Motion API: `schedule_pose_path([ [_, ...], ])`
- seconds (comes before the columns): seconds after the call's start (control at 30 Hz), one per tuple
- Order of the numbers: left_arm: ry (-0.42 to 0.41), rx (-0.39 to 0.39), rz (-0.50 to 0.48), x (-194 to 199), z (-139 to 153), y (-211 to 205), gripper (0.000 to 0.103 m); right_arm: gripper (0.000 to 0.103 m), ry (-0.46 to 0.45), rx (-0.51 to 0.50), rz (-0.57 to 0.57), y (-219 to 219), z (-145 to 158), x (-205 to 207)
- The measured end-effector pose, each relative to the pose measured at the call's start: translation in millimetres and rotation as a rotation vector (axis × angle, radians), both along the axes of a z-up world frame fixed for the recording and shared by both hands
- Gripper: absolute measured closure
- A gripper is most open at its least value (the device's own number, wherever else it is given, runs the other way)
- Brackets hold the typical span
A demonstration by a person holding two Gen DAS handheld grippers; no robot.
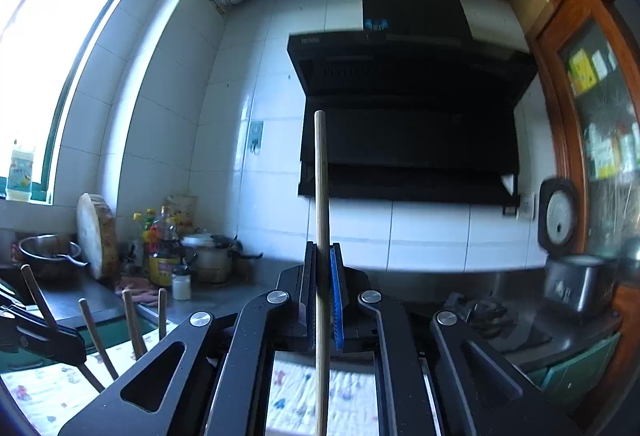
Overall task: Organize utensils
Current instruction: 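Lower both chopsticks down into the white holder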
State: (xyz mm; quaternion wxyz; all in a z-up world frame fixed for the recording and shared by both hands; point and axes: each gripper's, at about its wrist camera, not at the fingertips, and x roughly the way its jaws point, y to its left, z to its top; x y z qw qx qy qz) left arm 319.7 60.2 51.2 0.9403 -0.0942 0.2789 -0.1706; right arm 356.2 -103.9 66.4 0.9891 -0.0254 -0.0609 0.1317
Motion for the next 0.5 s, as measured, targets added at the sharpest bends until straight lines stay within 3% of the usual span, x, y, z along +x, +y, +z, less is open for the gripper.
schedule_pose_path([
  [0.17,0.000,-0.009,-0.007,0,-2,0,0.095,0.096,-0.026,-0.017,-0.001,2,-6,-2],
  [0.33,0.010,-0.011,-0.009,2,-5,-1,0.095,0.096,-0.075,-0.117,-0.018,17,-14,-13],
  [0.5,0.013,-0.019,-0.002,2,-6,1,0.095,0.096,-0.181,-0.249,-0.034,42,-18,-34],
])
